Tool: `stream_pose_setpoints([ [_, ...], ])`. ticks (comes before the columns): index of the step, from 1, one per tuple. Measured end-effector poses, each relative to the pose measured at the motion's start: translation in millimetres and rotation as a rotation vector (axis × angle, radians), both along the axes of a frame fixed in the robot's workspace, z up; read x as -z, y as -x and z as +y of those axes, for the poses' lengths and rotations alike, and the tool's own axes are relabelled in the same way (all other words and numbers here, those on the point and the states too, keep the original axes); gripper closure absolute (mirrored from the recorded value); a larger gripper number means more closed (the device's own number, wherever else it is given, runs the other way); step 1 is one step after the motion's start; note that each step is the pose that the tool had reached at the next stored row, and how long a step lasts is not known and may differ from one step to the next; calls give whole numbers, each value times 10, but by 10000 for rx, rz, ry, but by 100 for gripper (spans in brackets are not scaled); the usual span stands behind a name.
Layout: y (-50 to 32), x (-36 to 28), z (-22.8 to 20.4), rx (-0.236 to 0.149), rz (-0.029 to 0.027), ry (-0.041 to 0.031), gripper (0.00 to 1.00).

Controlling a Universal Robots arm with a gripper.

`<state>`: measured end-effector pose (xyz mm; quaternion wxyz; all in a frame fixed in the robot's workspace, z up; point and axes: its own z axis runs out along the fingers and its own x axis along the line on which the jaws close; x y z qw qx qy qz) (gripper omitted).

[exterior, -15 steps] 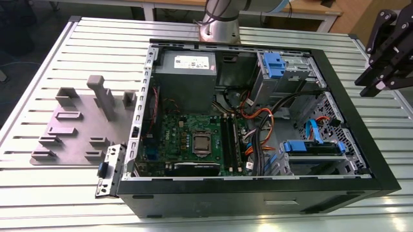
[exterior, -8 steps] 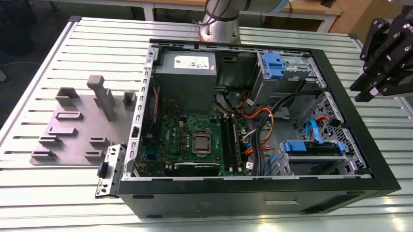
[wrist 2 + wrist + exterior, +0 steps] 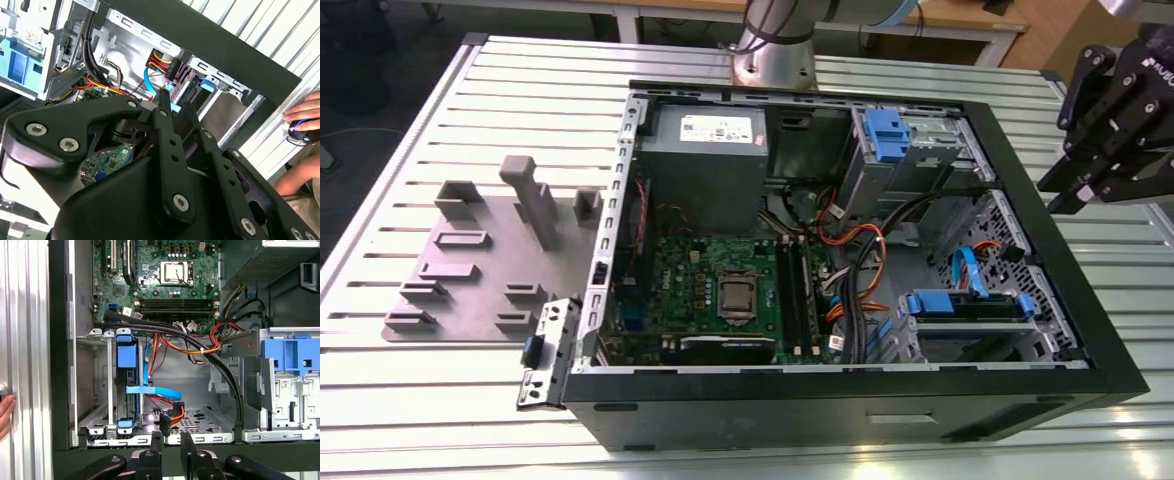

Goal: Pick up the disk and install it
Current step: 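Insert the second disk wire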

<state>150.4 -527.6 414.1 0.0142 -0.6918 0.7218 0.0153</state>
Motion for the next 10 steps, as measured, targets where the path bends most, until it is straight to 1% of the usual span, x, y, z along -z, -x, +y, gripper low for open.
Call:
stream_pose_setpoints([
  [10,0,180,2,0,5,1,71],
])
